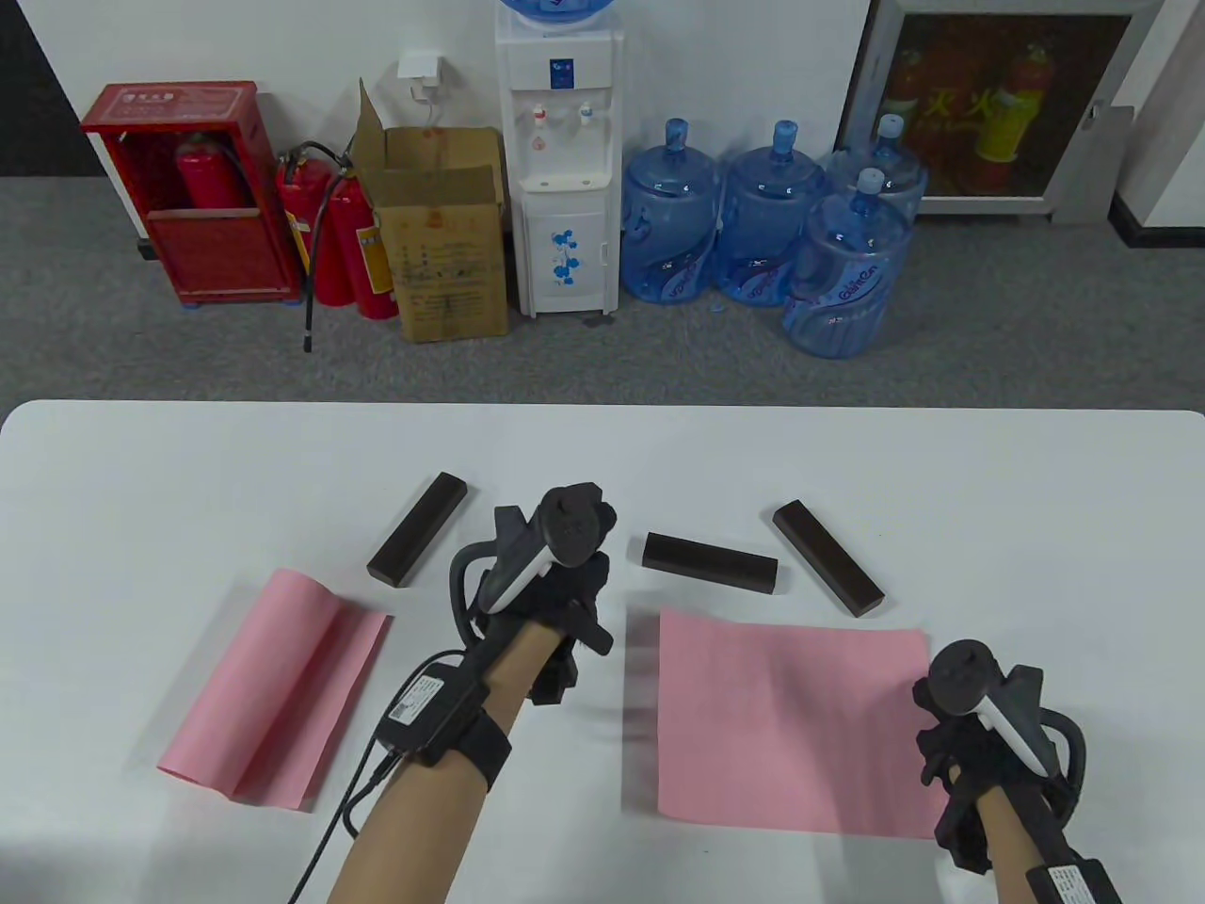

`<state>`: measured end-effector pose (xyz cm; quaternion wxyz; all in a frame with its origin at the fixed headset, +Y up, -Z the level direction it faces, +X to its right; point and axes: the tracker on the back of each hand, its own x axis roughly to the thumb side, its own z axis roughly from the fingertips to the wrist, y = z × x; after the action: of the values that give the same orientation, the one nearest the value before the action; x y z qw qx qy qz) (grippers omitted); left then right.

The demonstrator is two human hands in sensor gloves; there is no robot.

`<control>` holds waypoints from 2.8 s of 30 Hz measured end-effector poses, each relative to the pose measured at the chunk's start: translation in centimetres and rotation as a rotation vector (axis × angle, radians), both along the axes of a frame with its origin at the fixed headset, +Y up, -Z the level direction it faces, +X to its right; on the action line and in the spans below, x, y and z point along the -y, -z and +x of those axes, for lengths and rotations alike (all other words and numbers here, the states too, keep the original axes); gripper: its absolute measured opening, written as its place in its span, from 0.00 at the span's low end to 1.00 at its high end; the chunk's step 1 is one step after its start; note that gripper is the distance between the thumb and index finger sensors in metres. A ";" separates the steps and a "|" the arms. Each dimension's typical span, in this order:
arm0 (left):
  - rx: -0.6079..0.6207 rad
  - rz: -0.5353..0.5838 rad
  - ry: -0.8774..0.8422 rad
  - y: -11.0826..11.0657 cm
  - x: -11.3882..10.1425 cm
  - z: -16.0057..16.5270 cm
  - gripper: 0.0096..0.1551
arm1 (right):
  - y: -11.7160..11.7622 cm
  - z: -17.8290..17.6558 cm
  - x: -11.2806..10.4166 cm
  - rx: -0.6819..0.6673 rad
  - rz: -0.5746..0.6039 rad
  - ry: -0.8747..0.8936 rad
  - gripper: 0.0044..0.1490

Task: Unroll papers and secure with paperweights

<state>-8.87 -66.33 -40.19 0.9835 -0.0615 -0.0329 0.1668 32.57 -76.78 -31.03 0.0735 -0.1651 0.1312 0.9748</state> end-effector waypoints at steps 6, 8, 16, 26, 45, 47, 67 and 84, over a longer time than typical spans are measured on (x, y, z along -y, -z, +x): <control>0.151 0.043 0.067 -4.7 -0.4 3.9 0.34 | 0.0 0.0 0.0 -0.007 0.005 -0.005 0.36; 0.185 0.052 0.122 -5.9 0.0 5.5 0.35 | 0.0 0.0 0.0 -0.007 0.007 -0.006 0.37; 0.263 0.066 0.374 -7.5 4.0 10.4 0.36 | -0.1 -0.1 0.1 -0.009 0.007 -0.018 0.37; 0.258 -0.056 0.527 -7.0 8.3 12.0 0.36 | 0.0 -0.3 0.1 -0.018 0.006 -0.027 0.37; 0.253 -0.004 0.614 -7.5 6.5 9.5 0.44 | 0.0 -0.4 0.1 -0.020 0.007 -0.035 0.37; 0.235 0.025 0.581 -7.6 5.3 7.1 0.43 | 0.0 -0.4 0.1 -0.021 0.007 -0.037 0.37; 0.036 -0.107 0.200 -8.1 9.0 -11.0 0.41 | 0.1 -0.8 -0.4 -0.034 -0.107 -0.005 0.43; 0.032 -0.134 0.190 -9.0 9.1 -11.0 0.41 | 5.8 -9.4 -13.6 -0.044 0.115 0.055 0.48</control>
<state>-19.88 -75.44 -31.23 0.9880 -0.1324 -0.0313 0.0736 23.18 -63.20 -36.83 0.1066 -0.1354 0.0810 0.9817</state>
